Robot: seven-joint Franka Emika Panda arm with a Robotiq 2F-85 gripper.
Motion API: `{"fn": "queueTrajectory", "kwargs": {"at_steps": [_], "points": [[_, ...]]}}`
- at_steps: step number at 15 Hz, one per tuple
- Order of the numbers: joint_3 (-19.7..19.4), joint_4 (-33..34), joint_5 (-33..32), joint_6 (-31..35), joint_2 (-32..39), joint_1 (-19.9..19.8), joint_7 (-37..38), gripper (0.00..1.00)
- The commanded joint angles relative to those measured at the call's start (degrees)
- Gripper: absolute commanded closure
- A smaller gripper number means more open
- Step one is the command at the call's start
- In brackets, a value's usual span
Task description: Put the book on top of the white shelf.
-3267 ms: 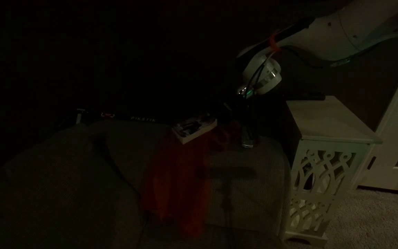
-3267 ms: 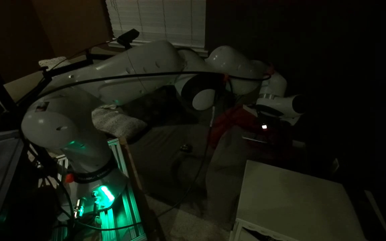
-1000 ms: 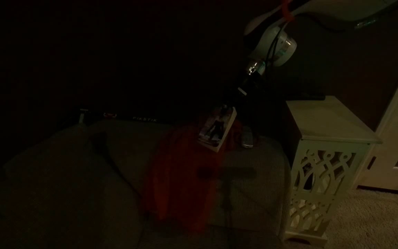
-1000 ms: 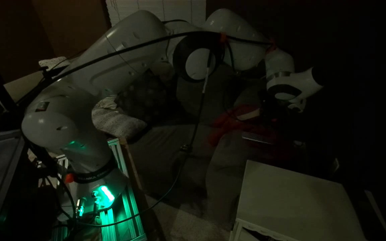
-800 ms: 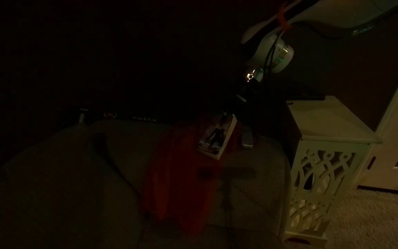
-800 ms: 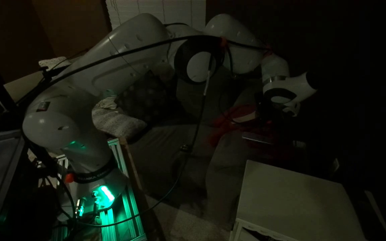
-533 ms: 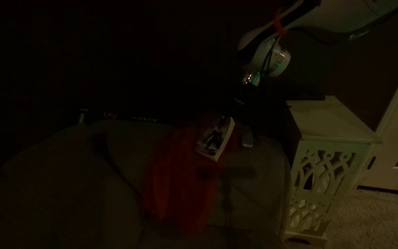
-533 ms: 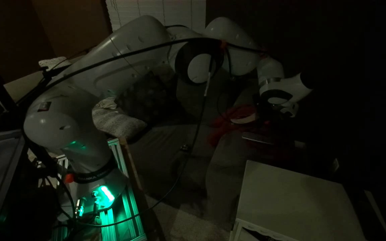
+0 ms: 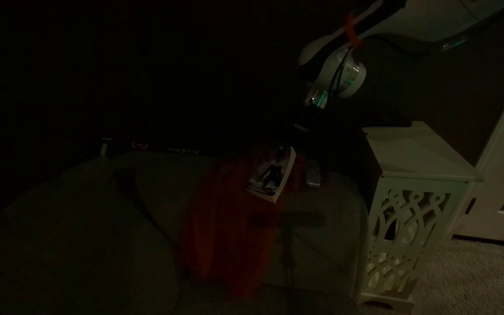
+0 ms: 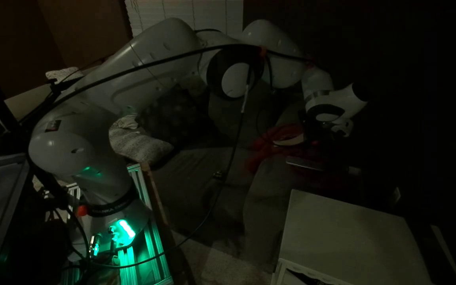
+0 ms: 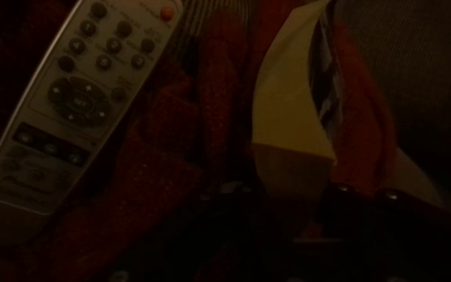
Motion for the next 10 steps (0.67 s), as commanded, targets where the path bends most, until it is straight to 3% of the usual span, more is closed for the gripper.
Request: {"fn": "queueTrajectory", "kwargs": {"at_steps": [1, 6, 10], "points": [[0.1, -0.8, -3.1, 1.9, -1.4, 0.2, 2.5, 0.93], [0.3, -1.3, -5.7, 3.9, -4.9, 0.4, 2.0, 0.92], [0.9, -1.6, -6.0, 12.6, -6.0, 0.7, 0.9, 0.92]]}}
